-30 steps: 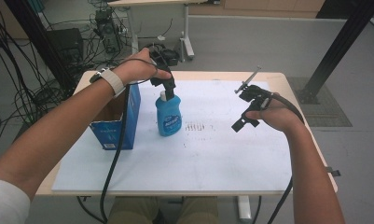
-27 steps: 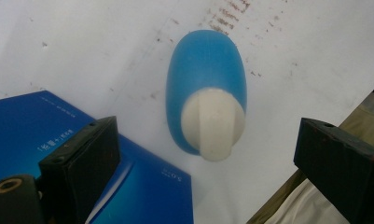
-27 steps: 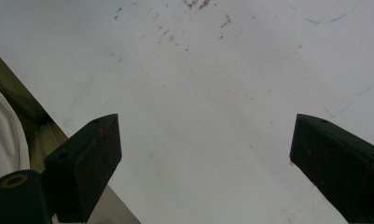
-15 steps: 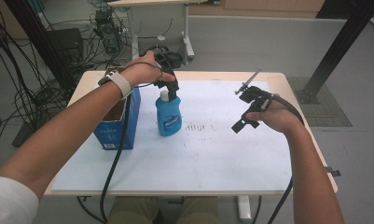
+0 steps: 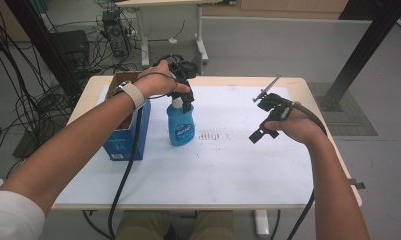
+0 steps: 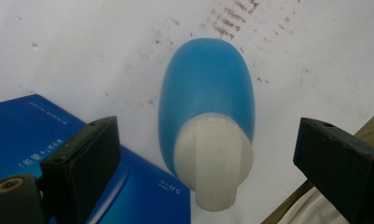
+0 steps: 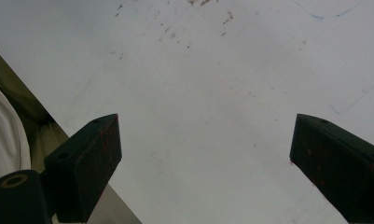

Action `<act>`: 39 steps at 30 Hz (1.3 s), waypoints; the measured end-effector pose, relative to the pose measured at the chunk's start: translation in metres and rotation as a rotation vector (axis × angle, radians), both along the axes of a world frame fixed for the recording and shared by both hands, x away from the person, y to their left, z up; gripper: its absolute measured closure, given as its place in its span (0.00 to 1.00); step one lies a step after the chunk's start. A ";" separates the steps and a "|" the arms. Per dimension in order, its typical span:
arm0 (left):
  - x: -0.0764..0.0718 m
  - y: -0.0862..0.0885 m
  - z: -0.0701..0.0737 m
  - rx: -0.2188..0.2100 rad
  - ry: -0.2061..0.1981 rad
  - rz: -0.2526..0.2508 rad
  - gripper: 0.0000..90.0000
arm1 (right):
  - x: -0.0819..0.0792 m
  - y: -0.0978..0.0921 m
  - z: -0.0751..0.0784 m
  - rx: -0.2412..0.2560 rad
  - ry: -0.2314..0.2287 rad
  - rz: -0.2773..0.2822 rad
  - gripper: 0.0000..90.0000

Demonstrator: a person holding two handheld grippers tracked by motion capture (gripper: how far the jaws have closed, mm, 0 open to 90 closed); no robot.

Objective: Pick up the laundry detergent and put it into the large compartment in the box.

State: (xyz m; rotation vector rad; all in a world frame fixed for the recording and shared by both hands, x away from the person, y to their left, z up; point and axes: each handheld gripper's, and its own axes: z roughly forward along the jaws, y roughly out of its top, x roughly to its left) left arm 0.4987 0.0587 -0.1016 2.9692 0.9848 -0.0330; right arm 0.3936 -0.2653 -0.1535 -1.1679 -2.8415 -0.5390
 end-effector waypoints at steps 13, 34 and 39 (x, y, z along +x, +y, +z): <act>0.002 0.001 -0.001 -0.008 0.004 0.005 0.09 | 0.000 -0.001 0.000 0.000 0.002 -0.003 0.09; 0.002 0.007 0.000 -0.021 0.003 0.020 0.09 | 0.000 -0.001 0.002 0.001 -0.003 -0.002 0.09; 0.003 0.007 0.000 -0.023 0.004 0.020 0.09 | 0.000 0.000 0.002 0.003 -0.003 -0.005 0.09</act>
